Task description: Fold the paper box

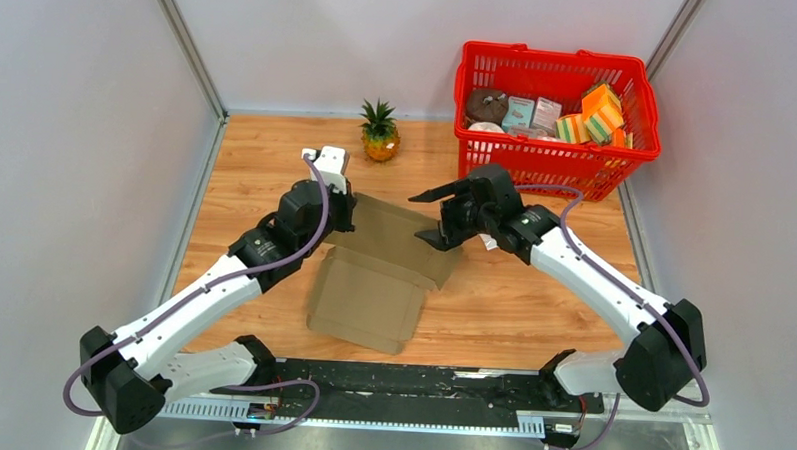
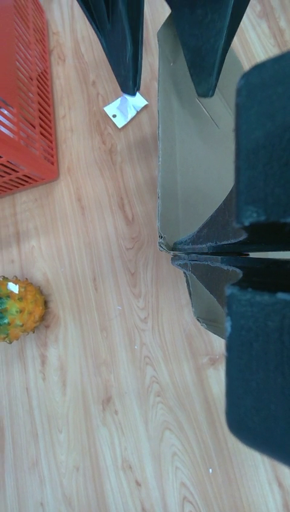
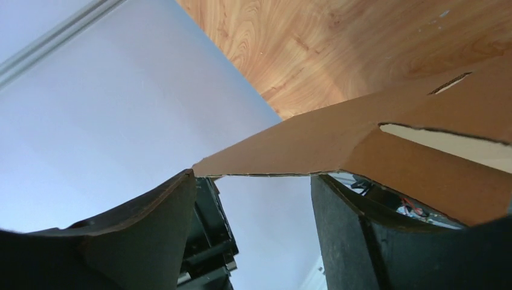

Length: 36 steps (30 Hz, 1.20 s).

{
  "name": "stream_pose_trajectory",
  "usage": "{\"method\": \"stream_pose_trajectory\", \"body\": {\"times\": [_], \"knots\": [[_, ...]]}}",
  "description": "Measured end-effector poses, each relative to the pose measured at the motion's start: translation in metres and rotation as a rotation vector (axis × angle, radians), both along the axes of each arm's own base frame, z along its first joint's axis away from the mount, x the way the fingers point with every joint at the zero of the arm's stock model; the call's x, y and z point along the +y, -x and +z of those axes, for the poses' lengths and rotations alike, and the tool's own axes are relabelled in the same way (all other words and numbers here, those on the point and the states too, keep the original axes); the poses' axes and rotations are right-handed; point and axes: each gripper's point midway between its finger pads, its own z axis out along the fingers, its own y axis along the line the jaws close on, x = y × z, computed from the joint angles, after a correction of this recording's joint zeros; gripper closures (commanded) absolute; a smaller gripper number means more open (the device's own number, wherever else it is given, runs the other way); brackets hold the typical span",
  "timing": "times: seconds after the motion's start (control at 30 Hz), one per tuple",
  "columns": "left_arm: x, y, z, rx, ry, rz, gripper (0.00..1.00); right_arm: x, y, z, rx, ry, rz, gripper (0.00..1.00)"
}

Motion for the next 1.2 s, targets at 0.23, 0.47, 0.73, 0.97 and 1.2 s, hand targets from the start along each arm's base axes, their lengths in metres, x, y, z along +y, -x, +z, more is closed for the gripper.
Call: {"method": "stream_pose_trajectory", "body": {"times": [0.23,0.47,0.73,0.97,1.2], "knots": [[0.001,0.002,0.004,-0.02,0.035,0.005,1.0,0.008,-0.013,0.001,0.063,-0.03,-0.071,0.5],[0.005,0.004,0.001,-0.025,0.033,0.011,1.0,0.016,-0.021,-0.01,0.103,-0.021,-0.096,0.59],[0.008,0.004,0.003,-0.039,0.035,0.022,1.0,0.027,-0.027,-0.017,0.121,0.004,-0.102,0.77],[0.01,0.012,-0.003,-0.04,0.029,-0.003,0.56,0.028,-0.034,-0.014,0.099,0.017,-0.127,1.0],[0.042,0.056,-0.009,-0.067,0.09,-0.02,0.35,0.03,-0.035,-0.017,0.049,0.054,-0.113,1.0]]}}
